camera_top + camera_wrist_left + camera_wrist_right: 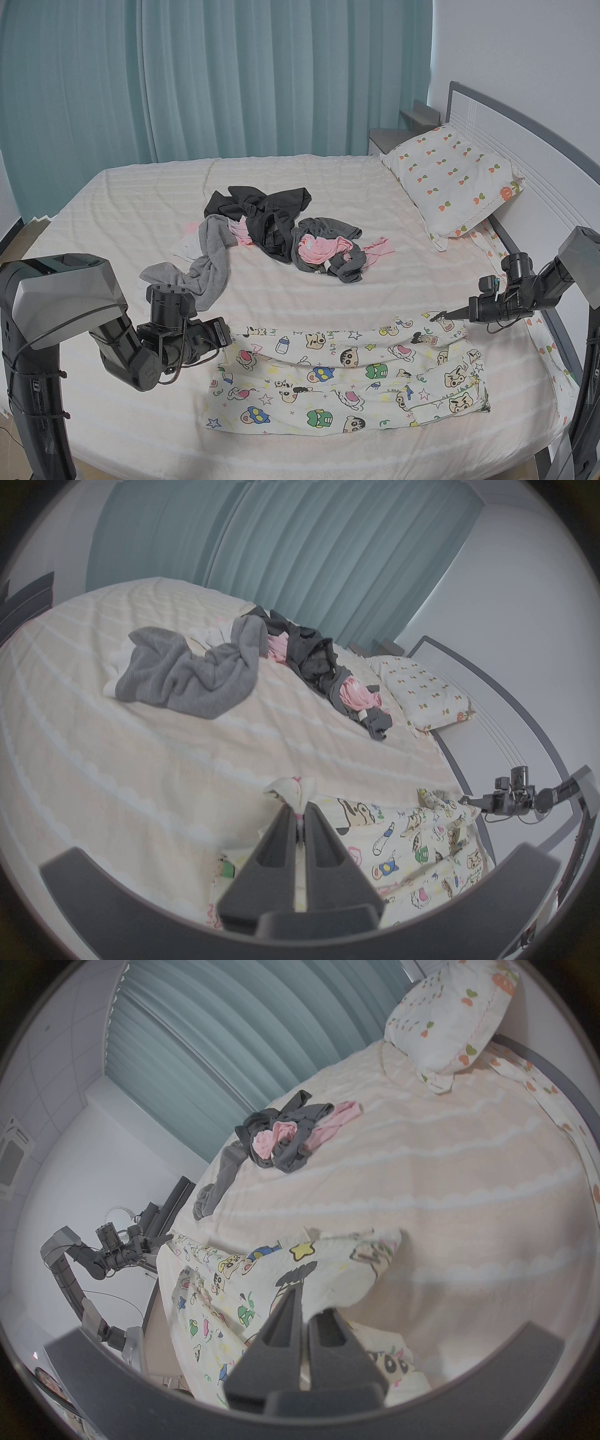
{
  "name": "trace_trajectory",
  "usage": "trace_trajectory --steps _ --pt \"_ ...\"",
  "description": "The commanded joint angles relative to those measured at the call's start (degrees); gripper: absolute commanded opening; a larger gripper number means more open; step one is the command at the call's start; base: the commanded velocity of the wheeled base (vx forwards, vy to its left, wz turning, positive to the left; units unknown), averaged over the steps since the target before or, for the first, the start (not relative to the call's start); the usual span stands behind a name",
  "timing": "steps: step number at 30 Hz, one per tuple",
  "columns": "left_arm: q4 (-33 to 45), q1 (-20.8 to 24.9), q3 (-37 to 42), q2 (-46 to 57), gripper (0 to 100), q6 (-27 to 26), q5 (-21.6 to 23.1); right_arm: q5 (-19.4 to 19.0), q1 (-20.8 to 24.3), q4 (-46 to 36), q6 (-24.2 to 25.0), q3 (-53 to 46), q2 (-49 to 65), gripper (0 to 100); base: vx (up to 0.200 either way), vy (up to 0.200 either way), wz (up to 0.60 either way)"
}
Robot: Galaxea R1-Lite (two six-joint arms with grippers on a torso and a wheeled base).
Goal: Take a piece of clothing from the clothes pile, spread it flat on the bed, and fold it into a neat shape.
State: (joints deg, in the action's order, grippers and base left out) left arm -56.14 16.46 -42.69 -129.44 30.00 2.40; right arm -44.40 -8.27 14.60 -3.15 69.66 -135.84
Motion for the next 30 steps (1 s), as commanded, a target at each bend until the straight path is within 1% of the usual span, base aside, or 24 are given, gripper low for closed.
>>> trace_trajectory --steps 1,5,11,13,15,20,23,26,30 --pt "0.15 -0.02 -2.84 0.24 0 0.06 -1.61 -0.25 -0.44 2.71 0.24 -1.01 1.10 0 0.000 0.000 0.00" --pt "0.24 -0.02 -3.98 -0.11 0 0.06 -2.49 -0.25 -0.44 4.82 0.51 -1.54 0.84 0 0.000 0.000 0.00" --pt "0.42 -0.37 -6.26 -0.90 0 0.06 -2.58 -0.16 -0.44 6.05 1.21 -1.28 0.58 0 0.000 0.000 0.00" --pt "0.50 -0.64 -7.85 -1.69 0 0.06 -3.37 -0.16 -0.44 7.98 2.35 -1.63 0.58 0 0.000 0.000 0.00" --pt "0.68 -0.64 -8.02 -1.87 0 -0.03 -4.07 -0.16 -0.44 8.51 2.44 -2.16 0.75 0 0.000 0.000 0.00" --pt "1.82 -0.55 -6.53 -0.99 0 -0.12 -4.07 -0.34 -0.61 8.60 2.09 -4.53 2.33 0 0.000 0.000 0.00" --pt "1.82 -0.55 -4.77 0.24 0 -0.12 -3.98 -1.39 -0.96 8.69 1.83 -6.38 3.39 0 0.000 0.000 0.00" --pt "1.65 -0.11 -1.52 2.17 0 -0.21 -3.98 -2.80 -1.23 9.39 1.30 -9.45 5.23 0 0.000 0.000 0.00" --pt "1.29 0.86 1.65 2.97 0 -0.21 -3.98 -3.41 -1.84 10.80 -0.28 -13.58 7.17 0 0.000 0.000 0.00"
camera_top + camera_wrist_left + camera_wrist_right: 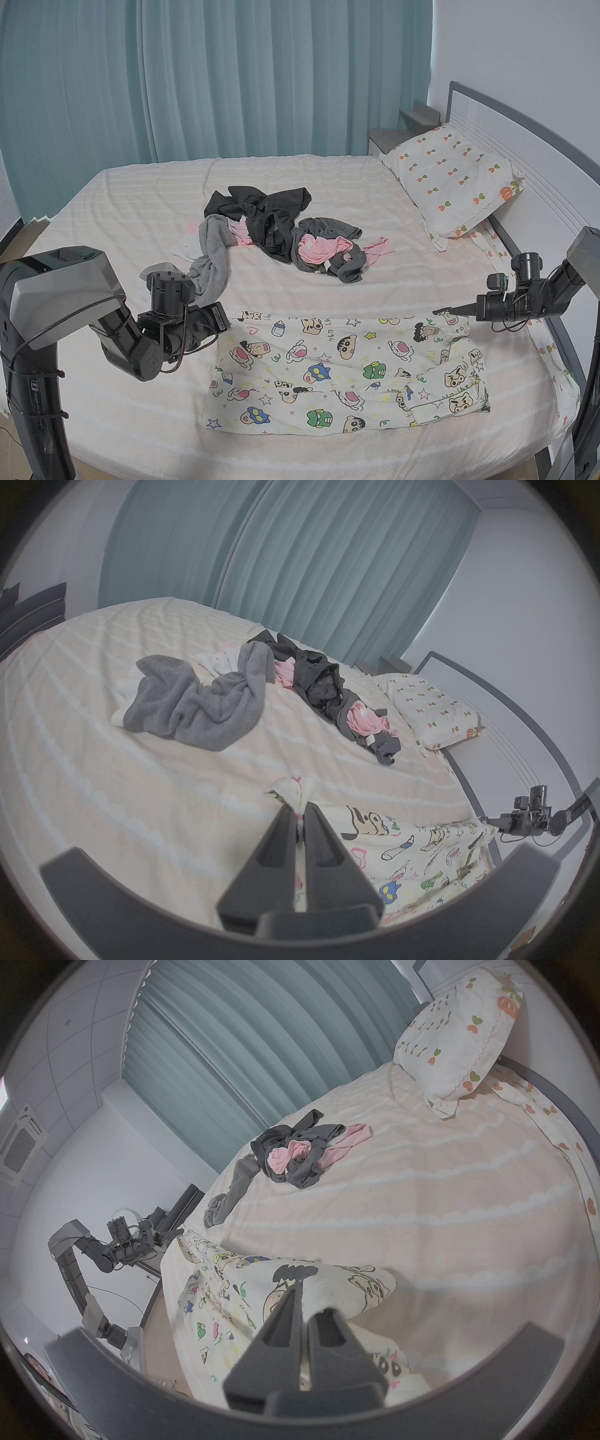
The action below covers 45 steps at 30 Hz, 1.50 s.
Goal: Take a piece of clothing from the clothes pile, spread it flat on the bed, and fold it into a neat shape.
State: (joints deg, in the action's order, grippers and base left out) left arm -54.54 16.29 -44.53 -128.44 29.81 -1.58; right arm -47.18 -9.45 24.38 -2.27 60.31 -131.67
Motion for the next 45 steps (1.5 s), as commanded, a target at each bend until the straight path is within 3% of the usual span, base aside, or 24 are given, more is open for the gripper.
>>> trace_trajectory --steps 1,13,19,20,21,29,37,40,44,45 --pt "-0.30 1.12 4.10 2.05 0 -0.01 0.00 -0.63 -0.84 1.37 -1.51 -5.46 3.35 0 0.000 0.000 0.00" --pt "-0.65 4.81 13.33 0.65 0 -0.01 0.18 -0.11 -1.36 5.15 -3.71 -16.80 3.88 0 0.000 0.000 0.00" --pt "-0.74 4.98 14.30 -1.64 0 0.52 0.00 0.16 -1.36 4.97 -4.06 -19.35 3.70 0 0.000 0.000 0.00" --pt "-0.92 5.07 14.30 -1.90 0 0.60 -0.09 0.16 -1.36 4.89 -4.06 -19.70 3.61 100 0.000 0.000 0.00" --pt "-1.45 4.98 14.47 -2.34 100 0.60 -0.17 0.24 -1.45 4.89 -4.15 -20.23 3.53 100 0.000 0.000 0.00" --pt "-3.73 4.81 17.99 -2.25 100 2.71 -0.17 1.83 -3.74 5.41 -4.32 -22.95 5.20 100 0.000 0.000 0.00" --pt "-9.80 -0.73 23.17 1.97 100 12.12 0.88 1.39 -9.10 5.33 -2.92 -23.57 13.11 100 0.000 0.000 0.00" --pt "-11.82 -3.81 25.11 5.57 100 16.34 3.43 1.30 -7.87 5.15 0.25 -23.92 16.53 100 0.000 0.000 0.00" --pt "-13.49 -6.97 27.57 12.07 100 25.92 8.09 1.47 -1.89 5.50 6.13 -23.83 18.20 100 0.000 0.000 0.00" --pt "-13.49 -6.97 27.57 12.07 100 25.92 8.09 1.47 -1.89 5.50 6.13 -23.83 18.20 100 0.000 0.000 0.00"
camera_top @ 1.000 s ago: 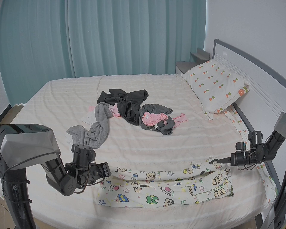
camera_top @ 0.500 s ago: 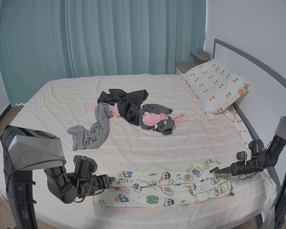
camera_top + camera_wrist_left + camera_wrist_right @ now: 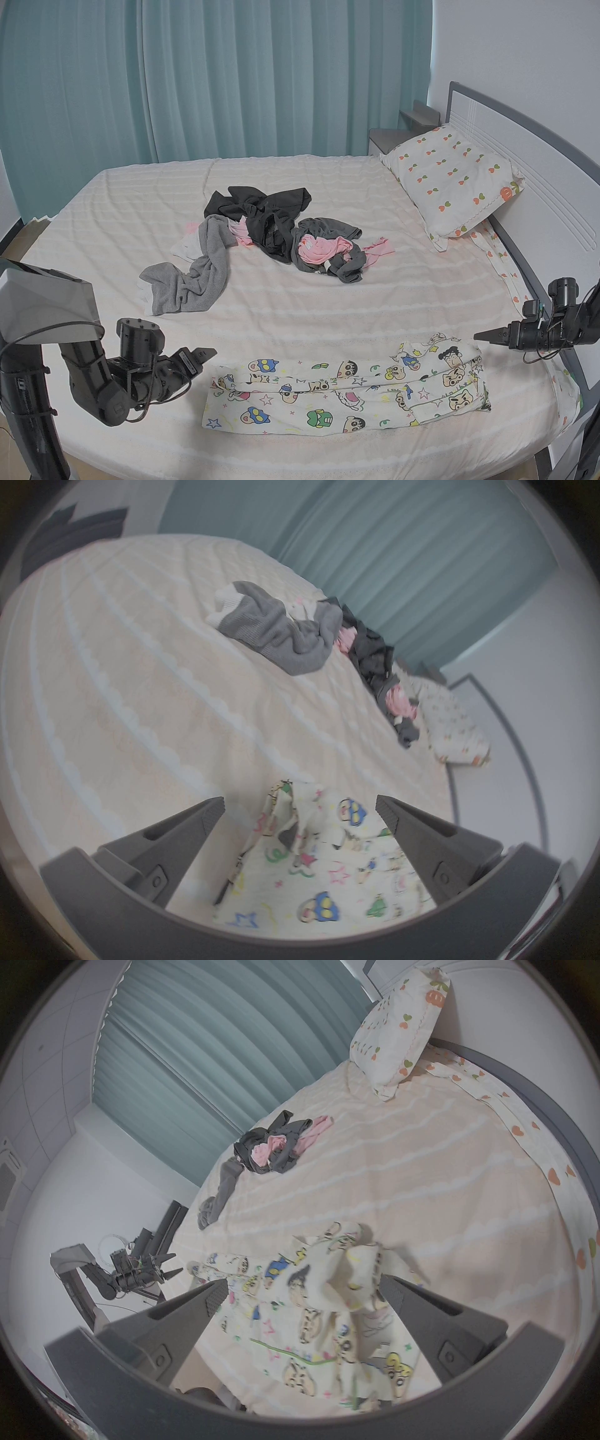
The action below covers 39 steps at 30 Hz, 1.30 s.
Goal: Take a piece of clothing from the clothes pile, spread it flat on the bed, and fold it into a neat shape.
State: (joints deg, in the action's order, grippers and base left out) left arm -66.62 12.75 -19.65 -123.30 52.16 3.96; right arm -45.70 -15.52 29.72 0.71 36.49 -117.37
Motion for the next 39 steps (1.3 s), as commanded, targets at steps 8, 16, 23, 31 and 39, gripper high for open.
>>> trace_trajectory --steps 8,16,23,31,39 --pt "-7.38 -8.27 11.48 11.24 100 14.63 9.57 4.83 16.05 9.48 13.62 0.87 -2.51 100 0.000 0.000 0.00" --pt "-15.64 -8.18 13.76 5.61 100 18.76 9.75 14.41 18.16 19.76 19.42 2.80 -13.59 100 0.000 0.000 0.00" --pt "-23.38 -8.09 16.14 0.16 100 18.68 9.49 17.31 20.70 19.59 19.42 3.24 -17.63 100 0.000 0.000 0.00" --pt "-23.38 -8.09 16.49 0.16 100 18.59 9.31 23.99 19.03 19.06 19.42 2.98 -16.93 100 0.000 0.000 0.00" --pt "-23.38 -6.16 18.42 -0.28 100 14.72 9.13 24.17 17.54 19.76 20.04 1.75 -14.20 100 0.000 0.000 0.00"
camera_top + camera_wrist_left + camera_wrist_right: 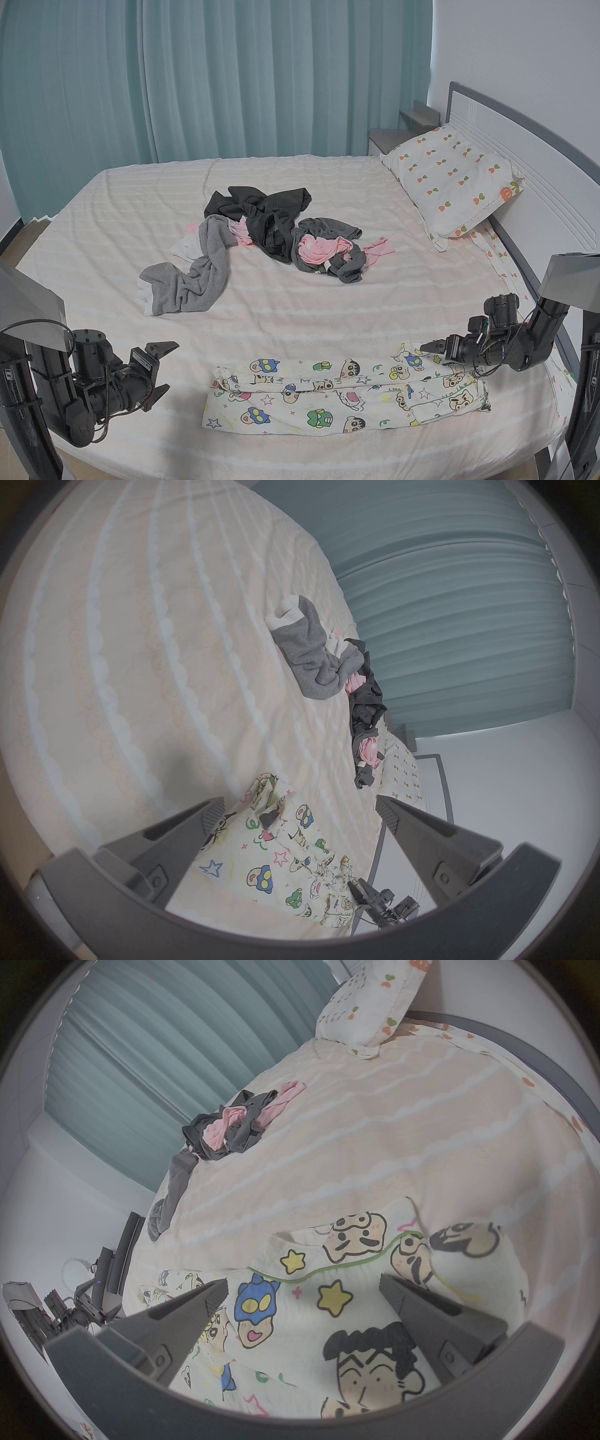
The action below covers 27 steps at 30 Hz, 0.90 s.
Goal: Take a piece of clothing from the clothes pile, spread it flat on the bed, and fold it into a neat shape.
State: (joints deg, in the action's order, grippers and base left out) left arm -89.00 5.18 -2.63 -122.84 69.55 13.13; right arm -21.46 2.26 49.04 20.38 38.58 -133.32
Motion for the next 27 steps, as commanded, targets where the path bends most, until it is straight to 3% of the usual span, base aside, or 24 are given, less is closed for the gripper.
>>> trace_trajectory --steps 1,5,8,9,10,12,15,19,22,27 --pt "-1.00 2.29 1.67 -0.99 100 -4.33 -0.12 -0.25 -0.23 0.53 1.06 -0.44 2.80 100 0.000 0.000 0.00" --pt "-1.00 5.37 1.31 -2.14 100 -8.81 -1.35 -0.61 -0.23 0.62 5.72 -0.53 6.23 100 0.000 0.000 0.00" --pt "-1.00 7.30 -0.44 -5.21 100 -15.49 -3.46 -0.61 -0.15 3.08 11.08 -0.70 7.81 100 0.000 0.000 0.00" --pt "-1.00 7.30 -0.71 -5.39 100 -16.29 -3.46 -0.61 -0.15 3.52 11.35 -0.79 7.81 100 0.000 0.000 0.00" --pt "-1.00 7.39 -1.94 -6.44 100 -21.38 -3.72 -0.61 -0.50 6.06 12.31 -1.32 7.81 100 0.000 0.000 0.00" --pt "-1.00 7.91 -3.52 -7.41 100 -26.74 -3.81 -0.96 -1.02 9.40 12.66 -2.20 7.28 100 0.000 0.000 0.00" --pt "0.59 8.62 -5.54 -7.50 100 -29.64 -4.08 -1.40 -1.02 12.39 12.40 -2.72 5.52 100 0.000 0.000 0.00" --pt "9.37 12.40 -13.89 -7.15 100 -31.23 -7.15 -1.04 -0.85 19.25 11.87 -2.90 1.92 100 0.000 0.000 0.00" --pt "15.09 14.68 -18.64 -7.06 100 -32.55 -9.35 -1.04 -0.94 19.69 11.87 -3.08 1.92 100 0.000 0.000 0.00" --pt "32.14 16.35 -27.34 -7.50 100 -40.54 -15.68 -1.13 -0.94 19.86 11.79 -3.25 2.27 100 0.000 0.000 0.00"
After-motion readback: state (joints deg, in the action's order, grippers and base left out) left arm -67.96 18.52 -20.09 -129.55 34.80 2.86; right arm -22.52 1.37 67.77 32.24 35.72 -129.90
